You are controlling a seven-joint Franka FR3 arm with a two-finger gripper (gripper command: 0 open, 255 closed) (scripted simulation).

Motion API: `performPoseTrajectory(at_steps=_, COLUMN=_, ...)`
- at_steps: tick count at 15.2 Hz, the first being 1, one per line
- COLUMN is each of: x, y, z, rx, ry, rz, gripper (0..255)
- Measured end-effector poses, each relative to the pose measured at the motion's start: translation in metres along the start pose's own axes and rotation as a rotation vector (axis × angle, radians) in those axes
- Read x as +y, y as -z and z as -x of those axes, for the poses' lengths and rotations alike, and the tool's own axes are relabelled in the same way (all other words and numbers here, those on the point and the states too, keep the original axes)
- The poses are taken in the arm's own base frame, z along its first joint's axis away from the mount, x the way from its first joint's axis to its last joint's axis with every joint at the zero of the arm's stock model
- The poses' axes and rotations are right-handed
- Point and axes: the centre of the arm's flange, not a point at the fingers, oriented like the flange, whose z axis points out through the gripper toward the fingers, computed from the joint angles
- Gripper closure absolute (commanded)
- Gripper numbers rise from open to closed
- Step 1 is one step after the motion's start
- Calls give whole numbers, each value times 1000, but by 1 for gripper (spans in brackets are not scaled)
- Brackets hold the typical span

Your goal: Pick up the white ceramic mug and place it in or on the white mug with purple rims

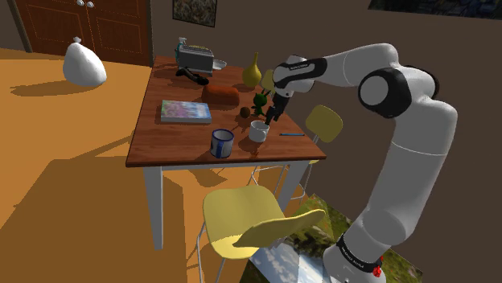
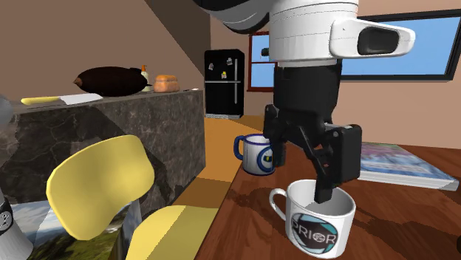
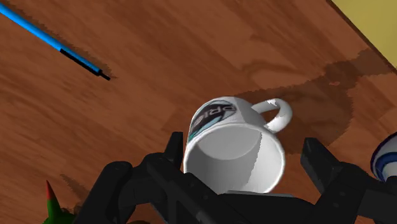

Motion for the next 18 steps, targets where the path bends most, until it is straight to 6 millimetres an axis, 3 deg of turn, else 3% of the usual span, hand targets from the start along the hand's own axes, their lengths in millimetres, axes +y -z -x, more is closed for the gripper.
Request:
performPoseTrajectory(at_steps=5, x=39, y=-30, z=-40, rx=12, ry=10, rz=-2, gripper=0)
performPoseTrajectory(at_steps=7, x=45, y=-40, z=-46, rx=14, ry=11, rz=-3, gripper=0)
performPoseTrajectory(at_steps=13, x=47, y=-71, z=-49, rx=15, ry=12, rz=-3, gripper=0)
performPoseTrajectory(at_steps=18, x=47, y=-75, z=-49, rx=15, ry=12, rz=-3, gripper=0)
